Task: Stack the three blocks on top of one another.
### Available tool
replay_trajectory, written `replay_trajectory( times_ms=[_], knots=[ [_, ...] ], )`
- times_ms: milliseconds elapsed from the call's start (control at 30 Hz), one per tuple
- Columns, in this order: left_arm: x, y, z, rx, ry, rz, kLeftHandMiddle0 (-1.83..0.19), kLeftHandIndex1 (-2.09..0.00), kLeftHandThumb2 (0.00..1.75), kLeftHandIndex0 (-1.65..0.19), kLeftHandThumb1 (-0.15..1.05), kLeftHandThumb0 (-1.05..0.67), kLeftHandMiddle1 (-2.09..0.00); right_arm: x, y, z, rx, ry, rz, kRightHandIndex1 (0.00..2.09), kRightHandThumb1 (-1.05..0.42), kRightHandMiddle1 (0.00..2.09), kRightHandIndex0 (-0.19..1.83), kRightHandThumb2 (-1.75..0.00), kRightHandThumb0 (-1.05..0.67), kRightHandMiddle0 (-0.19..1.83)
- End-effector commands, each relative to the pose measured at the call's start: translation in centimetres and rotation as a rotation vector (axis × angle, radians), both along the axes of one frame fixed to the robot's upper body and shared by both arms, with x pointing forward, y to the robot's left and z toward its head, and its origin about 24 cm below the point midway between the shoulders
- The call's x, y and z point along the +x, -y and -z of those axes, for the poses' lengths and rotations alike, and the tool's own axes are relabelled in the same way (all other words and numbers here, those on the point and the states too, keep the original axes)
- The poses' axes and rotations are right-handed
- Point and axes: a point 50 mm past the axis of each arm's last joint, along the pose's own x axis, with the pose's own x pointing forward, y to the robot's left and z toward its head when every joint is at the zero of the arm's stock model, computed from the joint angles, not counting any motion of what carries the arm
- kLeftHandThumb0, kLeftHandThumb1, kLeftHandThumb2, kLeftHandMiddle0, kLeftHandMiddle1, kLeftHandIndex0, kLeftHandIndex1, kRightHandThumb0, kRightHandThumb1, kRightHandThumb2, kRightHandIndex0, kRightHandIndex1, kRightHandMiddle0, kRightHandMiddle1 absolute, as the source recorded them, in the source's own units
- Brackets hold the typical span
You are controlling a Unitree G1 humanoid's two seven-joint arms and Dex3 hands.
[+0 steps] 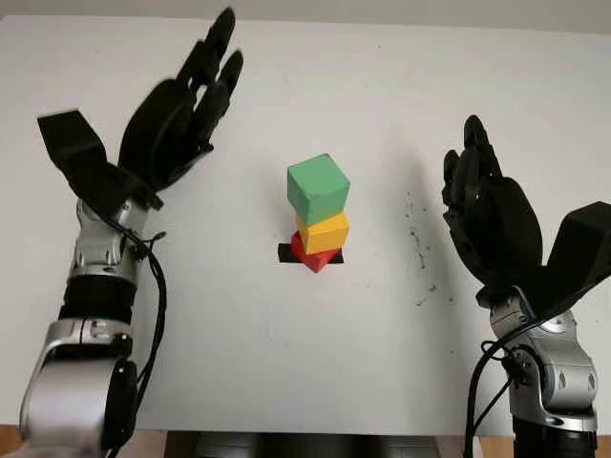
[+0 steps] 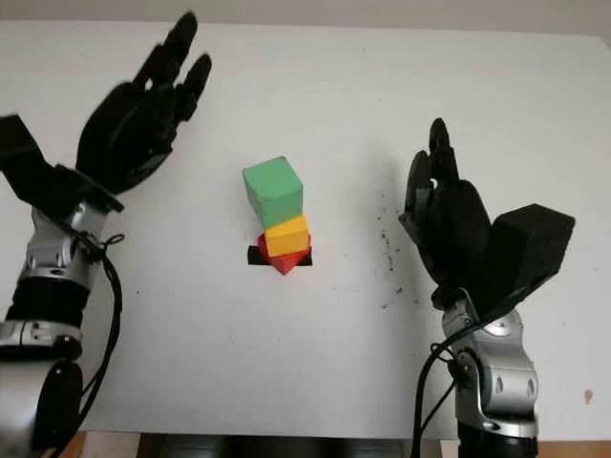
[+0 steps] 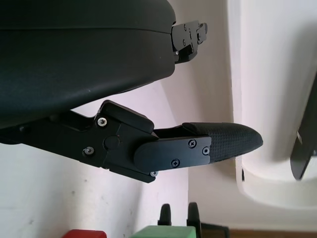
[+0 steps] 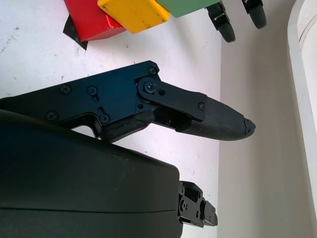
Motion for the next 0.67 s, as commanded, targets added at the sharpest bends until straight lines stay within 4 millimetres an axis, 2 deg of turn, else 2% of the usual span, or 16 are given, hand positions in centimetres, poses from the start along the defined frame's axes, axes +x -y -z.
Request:
replay_trajectory(
  times_ms=[0, 133, 300, 633],
  knots=[
    [-0.3, -0.1, 1.8, -0.047, -0.041, -0.029, 0.19, 0.0, 0.62, 0.19, 1.05, -0.81, 0.0, 0.0, -0.1, 0.0, 0.003, 0.018, 0.012, 0.0, -1.05, 0.0, -0.19, -0.73, -0.75, -0.19],
    [-0.7, -0.1, 4.0, -0.087, -0.102, -0.072, 0.19, 0.0, 0.65, 0.19, 1.05, -0.83, 0.0, 0.2, -0.7, 0.4, -0.001, 0.023, 0.011, 0.0, -1.05, 0.0, -0.19, -0.74, -0.76, -0.19],
    [-1.2, 0.0, 5.4, -0.114, -0.139, -0.09, 0.19, 0.0, 0.73, 0.19, 1.05, -0.81, 0.0, 0.3, -1.3, 0.6, -0.02, 0.027, 0.01, 0.0, -1.05, 0.0, -0.19, -0.77, -0.75, -0.19],
    [-1.8, 0.3, 6.1, -0.157, -0.153, -0.068, 0.19, 0.0, 0.71, 0.19, 1.05, -0.81, 0.0, 0.4, -1.9, 0.9, -0.048, 0.037, 0.009, 0.0, -1.05, 0.0, -0.19, -0.77, -0.75, -0.19]
  ],
)
